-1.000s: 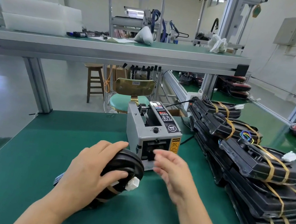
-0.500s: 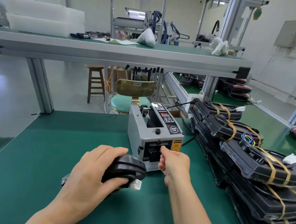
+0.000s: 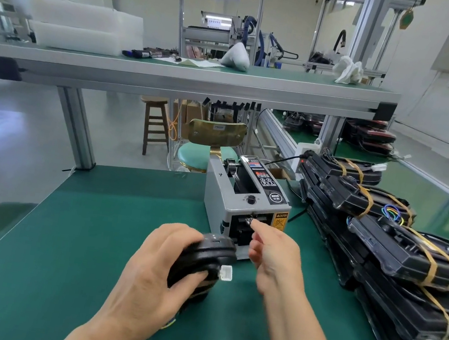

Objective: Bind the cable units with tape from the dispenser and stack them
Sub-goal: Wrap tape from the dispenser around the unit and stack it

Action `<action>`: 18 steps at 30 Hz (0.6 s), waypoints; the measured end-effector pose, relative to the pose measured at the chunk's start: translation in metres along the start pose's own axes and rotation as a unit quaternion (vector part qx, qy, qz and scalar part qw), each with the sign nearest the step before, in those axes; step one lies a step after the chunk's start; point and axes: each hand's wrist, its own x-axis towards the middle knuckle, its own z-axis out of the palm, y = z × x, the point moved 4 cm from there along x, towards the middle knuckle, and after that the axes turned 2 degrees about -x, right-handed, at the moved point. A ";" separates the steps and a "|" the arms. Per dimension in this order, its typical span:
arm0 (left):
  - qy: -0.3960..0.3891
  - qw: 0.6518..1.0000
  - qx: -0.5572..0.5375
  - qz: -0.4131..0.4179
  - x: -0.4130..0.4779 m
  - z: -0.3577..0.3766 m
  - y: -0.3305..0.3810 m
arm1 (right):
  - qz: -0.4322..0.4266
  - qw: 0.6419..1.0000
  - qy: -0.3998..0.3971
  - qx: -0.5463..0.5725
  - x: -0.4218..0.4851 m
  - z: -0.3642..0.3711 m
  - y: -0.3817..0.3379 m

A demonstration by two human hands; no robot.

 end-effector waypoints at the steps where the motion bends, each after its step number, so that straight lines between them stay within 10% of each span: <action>1: 0.004 1.000 -0.004 0.008 -0.001 0.000 0.000 | -0.004 0.999 -0.034 0.003 -0.012 0.003 -0.003; 7: 0.036 0.999 -0.012 0.010 -0.006 0.005 0.000 | -0.047 0.988 -0.145 0.030 -0.079 0.018 -0.019; 18: 0.051 0.998 -0.024 0.011 -0.009 0.010 0.005 | -0.104 0.991 -0.087 -0.003 -0.087 0.020 -0.012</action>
